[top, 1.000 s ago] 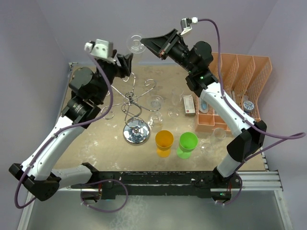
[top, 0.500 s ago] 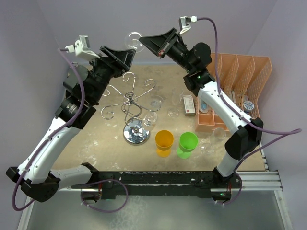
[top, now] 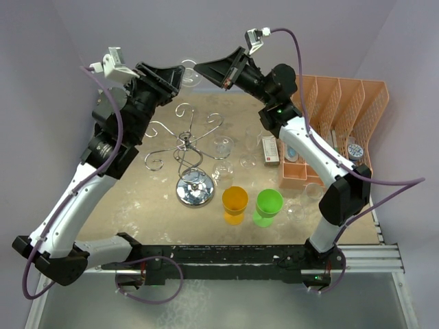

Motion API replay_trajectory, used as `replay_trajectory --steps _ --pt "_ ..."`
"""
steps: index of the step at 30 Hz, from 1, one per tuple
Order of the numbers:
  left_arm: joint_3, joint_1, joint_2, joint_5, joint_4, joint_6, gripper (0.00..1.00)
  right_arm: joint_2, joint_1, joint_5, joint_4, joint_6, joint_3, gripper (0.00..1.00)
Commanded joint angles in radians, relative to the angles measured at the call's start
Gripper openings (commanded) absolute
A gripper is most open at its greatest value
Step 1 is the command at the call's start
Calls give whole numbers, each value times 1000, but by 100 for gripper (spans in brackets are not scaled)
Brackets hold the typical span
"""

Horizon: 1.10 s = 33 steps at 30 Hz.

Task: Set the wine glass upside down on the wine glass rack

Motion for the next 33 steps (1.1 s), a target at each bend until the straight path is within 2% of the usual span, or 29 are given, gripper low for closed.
replay_trajectory --steps 1,6,9,11,14,17,21,24,28,33 --pt "-6 13 -43 -38 53 1 34 -29 4 -39 138 29 23 0" --pt "-4 17 -37 44 66 -6 22 -16 4 -59 168 58 19 0" --pt "-11 18 -34 98 57 -19 20 -12 4 -65 175 63 18 0" --pt "-32 19 -42 136 73 -34 15 -11 4 -71 175 63 22 0" --pt "-50 19 -57 146 83 -45 1 -10 4 -74 176 60 24 0" --pt "-63 18 -73 117 78 -41 0 -5 4 -81 163 48 35 2" --pt "-62 19 -85 57 72 1 0 -20 4 -66 93 -18 40 39" --pt "-42 20 -84 -1 49 38 0 -53 -7 -29 6 -76 24 53" --pt "-39 23 -90 -82 11 63 0 -113 -47 37 -70 -113 -33 59" --pt "-61 33 -96 -172 -35 56 0 -195 -98 77 -71 -122 -151 59"
